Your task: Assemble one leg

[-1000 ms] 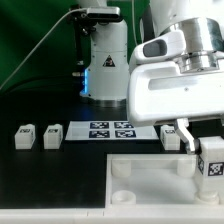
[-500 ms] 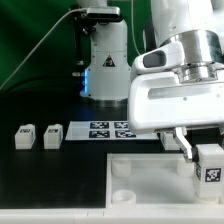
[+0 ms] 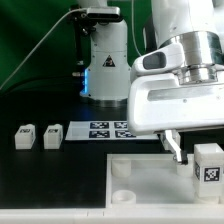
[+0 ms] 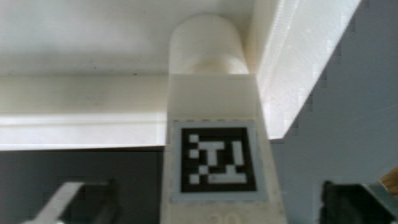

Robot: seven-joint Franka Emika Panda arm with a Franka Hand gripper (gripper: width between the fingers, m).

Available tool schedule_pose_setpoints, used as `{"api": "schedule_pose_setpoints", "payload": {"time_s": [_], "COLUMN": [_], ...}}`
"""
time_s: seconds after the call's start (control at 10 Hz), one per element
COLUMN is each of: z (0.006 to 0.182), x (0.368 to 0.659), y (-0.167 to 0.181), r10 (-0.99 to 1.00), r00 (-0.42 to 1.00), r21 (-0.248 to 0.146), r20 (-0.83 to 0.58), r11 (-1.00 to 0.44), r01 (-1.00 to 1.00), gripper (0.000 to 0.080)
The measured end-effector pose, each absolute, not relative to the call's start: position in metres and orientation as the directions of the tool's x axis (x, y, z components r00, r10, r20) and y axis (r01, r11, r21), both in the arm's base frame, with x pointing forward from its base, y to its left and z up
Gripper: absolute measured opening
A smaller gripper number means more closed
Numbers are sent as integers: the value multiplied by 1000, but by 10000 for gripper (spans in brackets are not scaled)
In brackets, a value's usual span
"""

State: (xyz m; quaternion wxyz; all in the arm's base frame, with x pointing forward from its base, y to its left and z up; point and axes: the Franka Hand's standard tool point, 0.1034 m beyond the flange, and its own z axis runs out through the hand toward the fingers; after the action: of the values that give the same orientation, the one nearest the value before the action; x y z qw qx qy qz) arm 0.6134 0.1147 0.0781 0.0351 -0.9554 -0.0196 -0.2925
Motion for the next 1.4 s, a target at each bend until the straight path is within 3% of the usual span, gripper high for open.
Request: {"api": "schedule_pose_setpoints", "payload": {"time_s": [0.1,0.2,0.8,1.1,1.4], "z": [78,78,76,99,88], "x": [613,613,612,625,620], "y": [115,115,116,122,109], "r10": [17,17,8,-57,-72], "r00": [828,828,843,924,997], "r21": [-56,-56,-64,-125,-155], "r20": [560,560,538,379,36], "r11": [-997,-997,-997,-992,-986], "r01": [58,58,50,-10,-66], "gripper": [625,642,649,649,649]}}
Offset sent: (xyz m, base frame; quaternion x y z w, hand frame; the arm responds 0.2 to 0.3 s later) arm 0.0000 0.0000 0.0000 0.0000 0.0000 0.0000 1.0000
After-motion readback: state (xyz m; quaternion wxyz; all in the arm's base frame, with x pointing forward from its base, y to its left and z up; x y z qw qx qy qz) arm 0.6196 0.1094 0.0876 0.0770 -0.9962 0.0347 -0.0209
